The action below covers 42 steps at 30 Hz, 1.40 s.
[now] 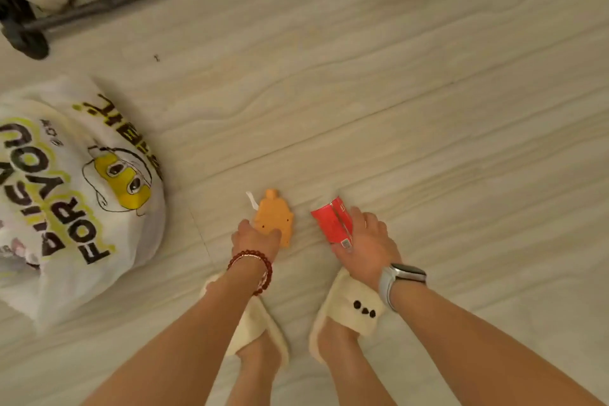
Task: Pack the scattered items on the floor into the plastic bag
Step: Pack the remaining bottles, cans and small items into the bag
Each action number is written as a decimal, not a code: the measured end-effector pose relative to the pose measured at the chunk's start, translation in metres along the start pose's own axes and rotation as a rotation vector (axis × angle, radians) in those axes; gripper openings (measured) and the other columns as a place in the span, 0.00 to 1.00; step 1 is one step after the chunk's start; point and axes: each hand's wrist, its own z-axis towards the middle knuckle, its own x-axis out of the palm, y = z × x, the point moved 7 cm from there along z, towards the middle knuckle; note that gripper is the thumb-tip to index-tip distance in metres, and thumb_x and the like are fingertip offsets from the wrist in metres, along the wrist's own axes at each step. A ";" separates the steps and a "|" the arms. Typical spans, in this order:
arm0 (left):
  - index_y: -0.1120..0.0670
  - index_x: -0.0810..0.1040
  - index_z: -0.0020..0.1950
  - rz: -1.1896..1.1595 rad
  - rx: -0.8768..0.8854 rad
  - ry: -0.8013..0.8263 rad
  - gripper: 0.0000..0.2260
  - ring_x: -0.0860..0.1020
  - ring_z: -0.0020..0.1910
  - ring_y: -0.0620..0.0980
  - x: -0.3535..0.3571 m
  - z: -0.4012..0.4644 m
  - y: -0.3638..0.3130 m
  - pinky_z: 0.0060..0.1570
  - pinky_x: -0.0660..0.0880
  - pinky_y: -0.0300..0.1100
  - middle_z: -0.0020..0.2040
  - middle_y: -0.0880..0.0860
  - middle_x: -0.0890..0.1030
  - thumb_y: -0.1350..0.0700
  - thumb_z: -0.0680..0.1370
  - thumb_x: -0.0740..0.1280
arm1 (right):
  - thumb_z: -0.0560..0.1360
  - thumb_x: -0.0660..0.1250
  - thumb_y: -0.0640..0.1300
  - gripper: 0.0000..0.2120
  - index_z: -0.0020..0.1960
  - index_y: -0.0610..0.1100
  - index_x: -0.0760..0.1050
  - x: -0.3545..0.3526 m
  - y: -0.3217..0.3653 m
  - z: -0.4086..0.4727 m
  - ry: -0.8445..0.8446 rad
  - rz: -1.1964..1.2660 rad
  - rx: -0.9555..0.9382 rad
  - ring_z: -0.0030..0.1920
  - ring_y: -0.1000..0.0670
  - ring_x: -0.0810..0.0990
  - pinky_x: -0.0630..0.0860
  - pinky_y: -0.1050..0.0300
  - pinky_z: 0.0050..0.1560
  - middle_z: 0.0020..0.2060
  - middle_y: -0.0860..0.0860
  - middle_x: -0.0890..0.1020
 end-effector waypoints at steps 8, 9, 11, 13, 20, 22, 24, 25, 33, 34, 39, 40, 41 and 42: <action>0.58 0.67 0.62 -0.255 0.068 -0.023 0.20 0.73 0.49 0.54 0.030 0.068 0.036 0.45 0.68 0.41 0.51 0.54 0.74 0.55 0.73 0.68 | 0.63 0.69 0.52 0.38 0.68 0.46 0.56 0.062 -0.007 0.055 -0.098 0.335 0.209 0.54 0.38 0.74 0.75 0.42 0.53 0.57 0.41 0.73; 0.58 0.67 0.61 -0.278 0.083 -0.018 0.19 0.72 0.48 0.53 0.023 0.061 0.035 0.44 0.67 0.40 0.49 0.53 0.74 0.55 0.74 0.68 | 0.60 0.69 0.54 0.36 0.64 0.47 0.60 0.061 -0.006 0.050 -0.093 0.399 0.224 0.50 0.39 0.77 0.77 0.42 0.49 0.53 0.42 0.75; 0.58 0.66 0.61 -0.318 0.101 -0.024 0.18 0.72 0.47 0.53 0.003 0.045 0.033 0.44 0.67 0.40 0.48 0.52 0.73 0.55 0.74 0.67 | 0.60 0.70 0.54 0.31 0.59 0.46 0.63 0.049 0.001 0.033 -0.086 0.446 0.248 0.42 0.44 0.78 0.78 0.50 0.38 0.48 0.44 0.77; 0.58 0.66 0.60 -0.310 0.113 -0.037 0.18 0.72 0.45 0.52 -0.026 0.024 0.034 0.43 0.67 0.40 0.47 0.52 0.73 0.54 0.75 0.67 | 0.65 0.71 0.49 0.26 0.57 0.44 0.64 0.036 0.015 0.008 -0.047 0.451 0.263 0.39 0.47 0.77 0.76 0.56 0.35 0.45 0.45 0.77; 0.58 0.68 0.61 -0.463 0.174 -0.153 0.18 0.75 0.54 0.57 -0.172 -0.052 0.051 0.50 0.72 0.44 0.52 0.56 0.77 0.55 0.74 0.67 | 0.69 0.71 0.48 0.25 0.59 0.44 0.63 -0.024 0.130 -0.074 0.059 0.346 0.132 0.39 0.50 0.78 0.73 0.62 0.32 0.42 0.50 0.77; 0.58 0.68 0.61 -0.522 0.192 -0.233 0.18 0.75 0.52 0.54 -0.221 -0.069 0.061 0.47 0.69 0.41 0.50 0.53 0.75 0.55 0.74 0.67 | 0.70 0.70 0.46 0.22 0.57 0.44 0.63 -0.040 0.180 -0.091 0.089 0.295 0.045 0.36 0.55 0.75 0.70 0.70 0.25 0.40 0.51 0.75; 0.59 0.68 0.62 -0.594 0.185 -0.317 0.18 0.74 0.53 0.53 -0.267 -0.081 0.078 0.46 0.66 0.38 0.51 0.53 0.74 0.55 0.75 0.67 | 0.70 0.69 0.45 0.20 0.55 0.46 0.62 -0.049 0.236 -0.103 0.117 0.230 -0.043 0.35 0.56 0.74 0.68 0.73 0.23 0.39 0.53 0.74; 0.59 0.67 0.63 -0.638 0.168 -0.352 0.19 0.74 0.55 0.54 -0.287 -0.083 0.090 0.47 0.66 0.39 0.54 0.55 0.75 0.55 0.75 0.67 | 0.70 0.70 0.45 0.20 0.55 0.45 0.62 -0.049 0.263 -0.106 0.120 0.181 -0.092 0.36 0.54 0.75 0.72 0.71 0.28 0.40 0.52 0.75; 0.57 0.63 0.66 -0.951 -0.090 -0.483 0.20 0.74 0.53 0.57 -0.347 -0.053 0.201 0.52 0.71 0.44 0.59 0.59 0.75 0.56 0.76 0.63 | 0.69 0.69 0.52 0.30 0.65 0.44 0.60 0.008 0.454 -0.107 0.136 -0.154 -0.475 0.37 0.50 0.77 0.75 0.60 0.36 0.50 0.46 0.76; 0.57 0.63 0.66 -0.986 -0.099 -0.478 0.20 0.73 0.51 0.55 -0.346 -0.045 0.208 0.50 0.70 0.43 0.58 0.59 0.75 0.57 0.76 0.63 | 0.67 0.69 0.55 0.32 0.65 0.45 0.59 0.019 0.474 -0.102 0.113 -0.207 -0.542 0.40 0.47 0.79 0.78 0.54 0.40 0.51 0.45 0.77; 0.57 0.63 0.67 -1.170 -0.194 -0.494 0.20 0.72 0.49 0.53 -0.334 0.000 0.228 0.51 0.73 0.46 0.55 0.56 0.73 0.59 0.76 0.63 | 0.68 0.68 0.52 0.39 0.72 0.46 0.52 0.071 0.563 -0.072 0.008 -0.648 -0.986 0.56 0.41 0.72 0.73 0.45 0.55 0.58 0.41 0.72; 0.57 0.63 0.68 -1.192 -0.207 -0.502 0.20 0.72 0.49 0.53 -0.332 0.011 0.230 0.53 0.73 0.47 0.54 0.55 0.73 0.59 0.76 0.63 | 0.69 0.67 0.50 0.38 0.72 0.46 0.52 0.080 0.579 -0.065 -0.030 -0.741 -1.080 0.57 0.40 0.71 0.71 0.44 0.56 0.59 0.41 0.72; 0.57 0.63 0.68 -1.214 -0.215 -0.509 0.20 0.72 0.49 0.53 -0.329 0.022 0.231 0.53 0.73 0.46 0.54 0.55 0.72 0.59 0.77 0.62 | 0.70 0.66 0.49 0.36 0.72 0.45 0.53 0.089 0.589 -0.056 -0.068 -0.840 -1.154 0.58 0.40 0.71 0.69 0.44 0.58 0.60 0.41 0.72; 0.56 0.63 0.68 -1.234 -0.217 -0.512 0.20 0.72 0.50 0.52 -0.326 0.032 0.230 0.52 0.72 0.45 0.54 0.54 0.73 0.59 0.77 0.62 | 0.71 0.65 0.48 0.34 0.72 0.45 0.53 0.095 0.597 -0.046 -0.106 -0.939 -1.210 0.59 0.39 0.71 0.66 0.45 0.60 0.60 0.41 0.72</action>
